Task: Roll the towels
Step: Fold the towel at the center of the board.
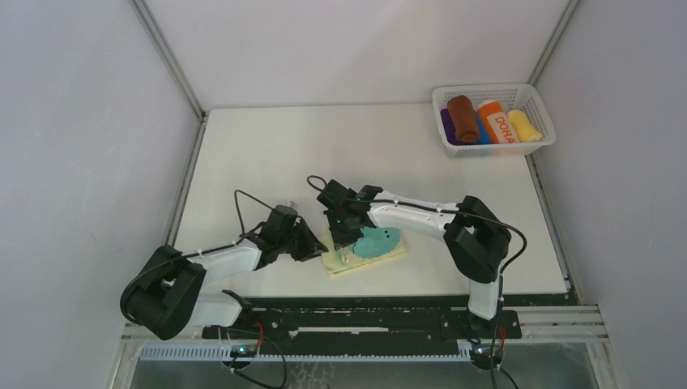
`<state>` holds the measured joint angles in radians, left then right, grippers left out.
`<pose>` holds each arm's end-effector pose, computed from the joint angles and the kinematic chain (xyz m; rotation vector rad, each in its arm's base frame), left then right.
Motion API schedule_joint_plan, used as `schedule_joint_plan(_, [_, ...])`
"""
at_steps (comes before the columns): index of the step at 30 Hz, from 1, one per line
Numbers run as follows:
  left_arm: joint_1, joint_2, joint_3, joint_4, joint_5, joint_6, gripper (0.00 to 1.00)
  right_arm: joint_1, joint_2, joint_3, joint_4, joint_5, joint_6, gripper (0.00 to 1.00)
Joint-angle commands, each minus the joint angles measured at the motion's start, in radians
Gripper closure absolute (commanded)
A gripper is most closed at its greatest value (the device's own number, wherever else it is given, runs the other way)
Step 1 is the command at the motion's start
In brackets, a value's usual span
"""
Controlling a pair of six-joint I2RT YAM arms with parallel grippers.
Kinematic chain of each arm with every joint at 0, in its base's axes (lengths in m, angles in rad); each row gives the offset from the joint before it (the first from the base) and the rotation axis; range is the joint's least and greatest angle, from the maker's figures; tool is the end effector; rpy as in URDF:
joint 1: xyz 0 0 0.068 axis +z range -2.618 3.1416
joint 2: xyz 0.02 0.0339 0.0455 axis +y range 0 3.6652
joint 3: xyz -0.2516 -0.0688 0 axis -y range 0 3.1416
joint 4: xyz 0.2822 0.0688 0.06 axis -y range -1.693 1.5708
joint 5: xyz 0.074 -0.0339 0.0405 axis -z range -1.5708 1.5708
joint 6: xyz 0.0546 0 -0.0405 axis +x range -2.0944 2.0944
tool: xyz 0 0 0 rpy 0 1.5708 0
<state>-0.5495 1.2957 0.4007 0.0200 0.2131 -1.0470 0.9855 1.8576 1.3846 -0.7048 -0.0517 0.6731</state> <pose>0.2128 -0.1439 0.0752 -0.5556 2.6067 -0.8905 0.2291 0.3508 0.1609 -0.4621 2.8390 0.4725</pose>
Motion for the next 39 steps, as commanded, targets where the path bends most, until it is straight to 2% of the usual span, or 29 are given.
schedule_joint_plan(1, [-0.012, 0.002, -0.03, 0.011, -0.006, -0.011, 0.74, 0.01, 0.02, 0.045, 0.063, 0.033, 0.063, 1.0])
schedule_joint_plan(15, [-0.023, 0.007, -0.028, 0.011, -0.01, -0.015, 0.75, 0.028, 0.037, 0.05, 0.109, 0.0, 0.077, 0.96])
schedule_joint_plan(17, [-0.024, 0.004, -0.03, 0.011, -0.01, -0.016, 0.75, 0.029, 0.048, 0.051, 0.114, -0.009, 0.078, 0.92])
schedule_joint_plan(23, [-0.024, -0.038, -0.041, -0.042, -0.058, -0.022, 0.71, 0.031, 0.035, 0.05, 0.125, -0.04, 0.072, 0.71])
schedule_joint_plan(28, [-0.023, -0.149, -0.053, -0.173, -0.162, -0.024, 0.64, 0.042, -0.053, 0.04, 0.118, -0.041, 0.051, 0.6])
schedule_joint_plan(32, [-0.023, -0.307, -0.051, -0.346, -0.273, -0.022, 0.51, 0.044, -0.162, -0.028, 0.131, -0.038, 0.023, 0.52])
schedule_joint_plan(36, [-0.024, -0.46, 0.0, -0.488, -0.344, 0.003, 0.42, 0.003, -0.333, -0.19, 0.195, -0.016, 0.007, 0.45])
schedule_joint_plan(39, [-0.033, -0.501, 0.079, -0.496, -0.307, 0.029, 0.39, -0.087, -0.443, -0.364, 0.337, -0.105, 0.013, 0.45])
